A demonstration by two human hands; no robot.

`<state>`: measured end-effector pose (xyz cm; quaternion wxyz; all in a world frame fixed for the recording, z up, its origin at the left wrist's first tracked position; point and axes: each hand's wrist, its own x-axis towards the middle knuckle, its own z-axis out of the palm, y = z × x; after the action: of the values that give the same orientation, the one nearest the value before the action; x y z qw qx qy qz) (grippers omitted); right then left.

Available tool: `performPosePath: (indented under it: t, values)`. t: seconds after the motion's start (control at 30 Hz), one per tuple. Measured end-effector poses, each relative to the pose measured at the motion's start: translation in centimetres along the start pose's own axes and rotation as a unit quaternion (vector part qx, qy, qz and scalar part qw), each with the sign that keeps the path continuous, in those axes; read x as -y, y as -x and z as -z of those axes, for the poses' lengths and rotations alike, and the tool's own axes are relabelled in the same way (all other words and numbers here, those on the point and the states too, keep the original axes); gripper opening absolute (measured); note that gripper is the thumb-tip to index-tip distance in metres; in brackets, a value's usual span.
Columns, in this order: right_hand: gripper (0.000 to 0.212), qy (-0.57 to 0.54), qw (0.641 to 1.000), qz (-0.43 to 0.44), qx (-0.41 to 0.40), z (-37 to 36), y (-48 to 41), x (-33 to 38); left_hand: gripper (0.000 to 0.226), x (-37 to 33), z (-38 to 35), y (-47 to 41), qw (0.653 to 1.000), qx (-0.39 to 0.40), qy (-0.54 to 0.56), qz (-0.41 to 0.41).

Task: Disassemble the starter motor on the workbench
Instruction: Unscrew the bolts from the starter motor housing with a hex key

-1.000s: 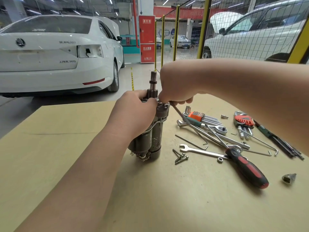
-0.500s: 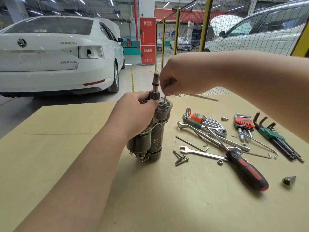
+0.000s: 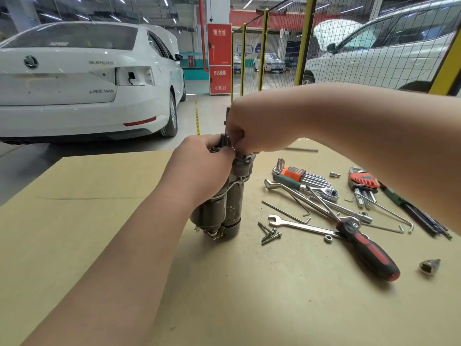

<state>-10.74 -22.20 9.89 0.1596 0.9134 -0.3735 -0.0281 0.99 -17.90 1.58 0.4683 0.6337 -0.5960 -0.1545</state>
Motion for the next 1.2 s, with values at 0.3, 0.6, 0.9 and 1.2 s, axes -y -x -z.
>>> performPosePath:
  t: [0.3, 0.6, 0.9, 1.2]
  values:
    - [0.015, -0.113, 0.991, 0.033, -0.068, 0.1, 1.3, -2.1, 0.034, -0.1, 0.7, 0.2, 0.998, 0.029, 0.050, -0.019]
    - [0.022, -0.036, 0.998, -0.047, 0.012, -0.5, 0.1, -0.1, 0.022, -0.1, 0.1, 0.2, 1.000, 0.001, 0.010, -0.004]
    - [0.012, 0.002, 0.992, 0.117, -0.052, -0.3, 1.1, -1.2, 0.025, 0.0, 0.8, 0.2, 0.998, 0.037, 0.045, -0.033]
    - [0.019, -0.119, 0.992, -0.010, -0.035, -0.4, 1.4, -1.0, 0.037, -0.3, 0.6, 0.3, 0.998, 0.025, 0.042, -0.025]
